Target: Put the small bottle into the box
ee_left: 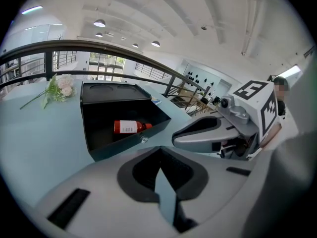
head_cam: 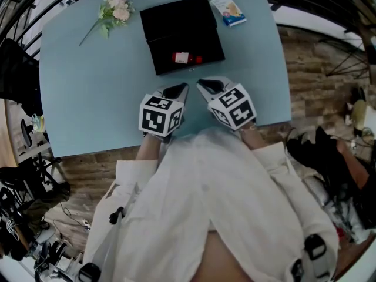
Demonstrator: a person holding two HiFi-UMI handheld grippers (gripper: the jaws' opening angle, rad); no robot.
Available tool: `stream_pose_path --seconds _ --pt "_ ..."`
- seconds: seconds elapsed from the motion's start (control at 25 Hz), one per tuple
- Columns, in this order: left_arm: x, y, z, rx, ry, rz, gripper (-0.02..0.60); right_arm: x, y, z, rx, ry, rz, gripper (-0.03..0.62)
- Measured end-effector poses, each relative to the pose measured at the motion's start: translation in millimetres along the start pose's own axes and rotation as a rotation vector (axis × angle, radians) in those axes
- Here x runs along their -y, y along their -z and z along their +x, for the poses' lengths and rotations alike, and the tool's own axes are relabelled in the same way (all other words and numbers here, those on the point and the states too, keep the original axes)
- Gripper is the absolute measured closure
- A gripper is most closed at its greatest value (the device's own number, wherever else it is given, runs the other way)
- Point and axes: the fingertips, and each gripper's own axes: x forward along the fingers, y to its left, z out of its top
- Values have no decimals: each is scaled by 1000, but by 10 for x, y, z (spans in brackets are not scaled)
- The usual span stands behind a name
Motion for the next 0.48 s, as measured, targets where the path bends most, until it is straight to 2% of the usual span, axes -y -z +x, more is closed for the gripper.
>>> stream_pose_path --seconds 0.48 --pt "49 69 42 -36 31 3 578 36 25 17 -6 -8 41 591"
